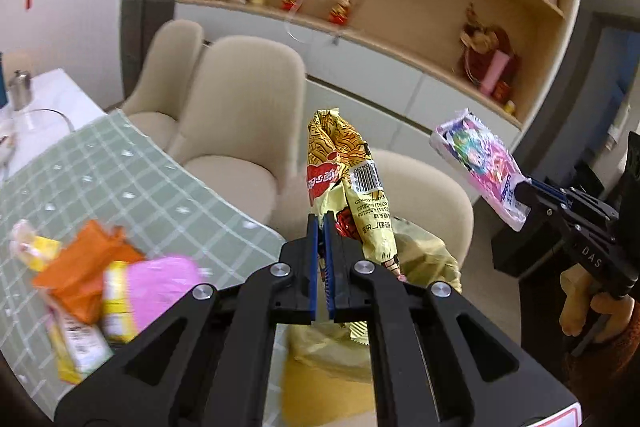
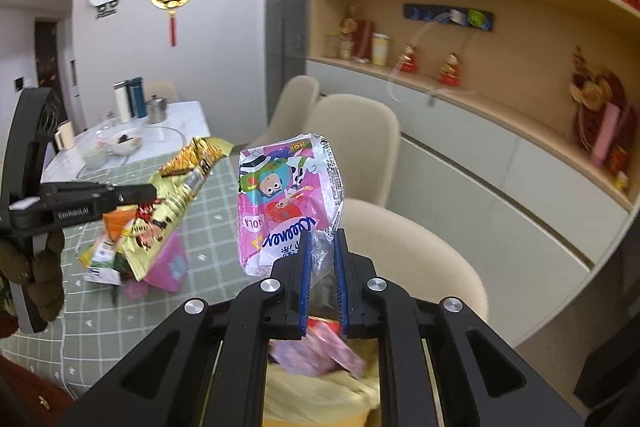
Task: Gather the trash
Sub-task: 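Lift both packets and carry them toward the bin, then open the left gripper over the bin while the right gripper releases the pink cartoon packet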
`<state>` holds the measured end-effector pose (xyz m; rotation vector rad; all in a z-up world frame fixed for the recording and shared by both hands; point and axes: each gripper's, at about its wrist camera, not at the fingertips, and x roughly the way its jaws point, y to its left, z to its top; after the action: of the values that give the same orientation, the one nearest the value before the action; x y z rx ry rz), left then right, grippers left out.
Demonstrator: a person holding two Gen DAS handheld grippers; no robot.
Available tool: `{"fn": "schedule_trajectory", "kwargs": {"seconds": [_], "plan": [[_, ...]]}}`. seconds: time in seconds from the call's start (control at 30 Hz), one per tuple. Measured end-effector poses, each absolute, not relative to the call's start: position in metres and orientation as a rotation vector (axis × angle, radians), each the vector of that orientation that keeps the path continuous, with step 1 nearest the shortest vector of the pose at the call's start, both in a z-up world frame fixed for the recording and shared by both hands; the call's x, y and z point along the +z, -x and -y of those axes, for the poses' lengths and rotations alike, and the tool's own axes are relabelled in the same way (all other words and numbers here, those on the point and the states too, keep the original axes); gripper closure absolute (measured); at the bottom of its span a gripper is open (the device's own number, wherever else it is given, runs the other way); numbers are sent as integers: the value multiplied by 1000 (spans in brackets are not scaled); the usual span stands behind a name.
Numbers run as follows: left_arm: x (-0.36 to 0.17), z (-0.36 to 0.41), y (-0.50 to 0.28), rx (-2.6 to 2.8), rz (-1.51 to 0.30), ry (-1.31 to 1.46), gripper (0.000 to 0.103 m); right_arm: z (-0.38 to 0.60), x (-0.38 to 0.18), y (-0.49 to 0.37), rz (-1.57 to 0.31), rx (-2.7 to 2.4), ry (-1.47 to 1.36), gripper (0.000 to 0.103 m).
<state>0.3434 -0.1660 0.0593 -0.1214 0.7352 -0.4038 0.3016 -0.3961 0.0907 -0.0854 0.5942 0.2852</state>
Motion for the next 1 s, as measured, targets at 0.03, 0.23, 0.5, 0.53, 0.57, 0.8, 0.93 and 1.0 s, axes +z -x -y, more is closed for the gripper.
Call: {"fn": "schedule_trajectory", "kwargs": {"seconds": [0.03,0.23,0.5,0.53,0.57,0.8,0.93,1.0], "plan": [[54,176,-346,-418,-746,115,100,403,87,-302,-598,275,83,91],[20,220,-361,-461,-812,87,100,436,64,-307,-633,231,52,91],[-14,246,-381,-465,-868,119,100,459,45,-317,-669,215,16,91],[-20,248,-385,-458,-869,124,100,460,43,-319,-673,216,10,91],[-23,250,-388,-456,-872,127,100,461,41,-320,-677,217,5,91],[-54,267,-397,-466,-949,102,100,448,24,-331,-718,244,5,91],[-62,267,-390,-497,-998,111,80,439,10,-337,-757,267,10,91],[-60,258,-385,-493,-995,134,72,432,1,-339,-779,281,16,91]]}}
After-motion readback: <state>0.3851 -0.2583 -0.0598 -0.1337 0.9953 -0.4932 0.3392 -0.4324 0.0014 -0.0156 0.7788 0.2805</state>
